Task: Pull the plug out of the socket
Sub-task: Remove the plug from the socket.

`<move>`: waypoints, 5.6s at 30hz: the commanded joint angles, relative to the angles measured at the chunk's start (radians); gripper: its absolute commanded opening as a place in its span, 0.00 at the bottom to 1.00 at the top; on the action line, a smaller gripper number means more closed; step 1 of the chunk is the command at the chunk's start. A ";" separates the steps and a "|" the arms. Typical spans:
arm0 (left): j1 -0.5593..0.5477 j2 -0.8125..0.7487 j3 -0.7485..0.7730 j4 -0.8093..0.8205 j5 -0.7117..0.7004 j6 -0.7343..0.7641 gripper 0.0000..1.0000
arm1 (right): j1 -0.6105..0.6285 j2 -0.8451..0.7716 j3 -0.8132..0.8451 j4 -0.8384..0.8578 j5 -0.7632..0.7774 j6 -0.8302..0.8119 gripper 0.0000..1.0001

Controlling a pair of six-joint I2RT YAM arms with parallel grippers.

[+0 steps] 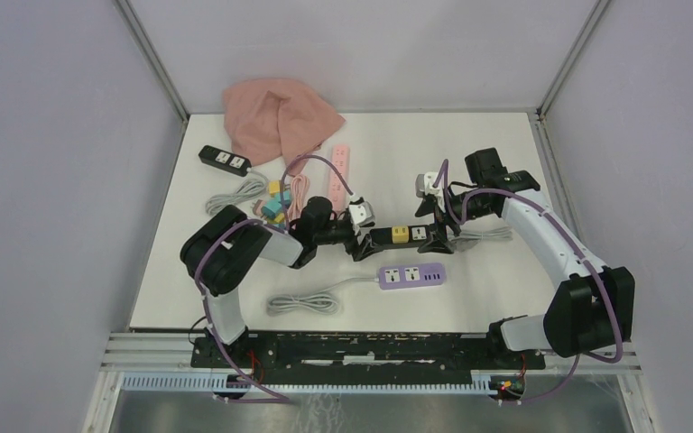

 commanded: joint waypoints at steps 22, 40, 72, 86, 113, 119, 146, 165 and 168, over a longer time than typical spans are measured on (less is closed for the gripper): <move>-0.123 0.104 0.146 -0.223 -0.031 0.151 0.10 | 0.026 -0.009 -0.125 0.155 0.119 -0.151 0.92; -0.150 0.116 0.059 -0.055 -0.010 0.108 0.03 | 0.140 0.105 -0.166 0.308 0.239 -0.119 0.51; -0.146 0.138 0.086 -0.089 0.010 0.098 0.03 | 0.082 0.118 -0.134 0.064 0.103 -0.309 0.00; -0.145 0.149 0.098 -0.102 0.014 0.097 0.03 | 0.106 0.090 -0.139 0.393 0.126 0.167 0.00; -0.145 0.152 0.106 -0.115 0.020 0.102 0.03 | 0.057 0.040 -0.143 0.359 -0.006 0.167 0.00; -0.146 0.152 0.103 -0.111 0.016 0.100 0.03 | 0.005 0.056 -0.083 0.221 -0.014 0.092 0.00; -0.138 -0.338 -0.285 0.228 -0.317 -0.323 0.85 | -0.037 0.114 0.065 -0.016 -0.209 0.136 0.01; -0.137 -0.968 -0.487 -0.030 -0.648 -0.777 0.99 | -0.037 0.144 0.003 0.433 -0.240 0.889 0.01; -0.137 -1.000 -0.472 -0.087 -0.640 -0.811 0.99 | -0.034 0.150 0.000 0.458 -0.239 0.933 0.02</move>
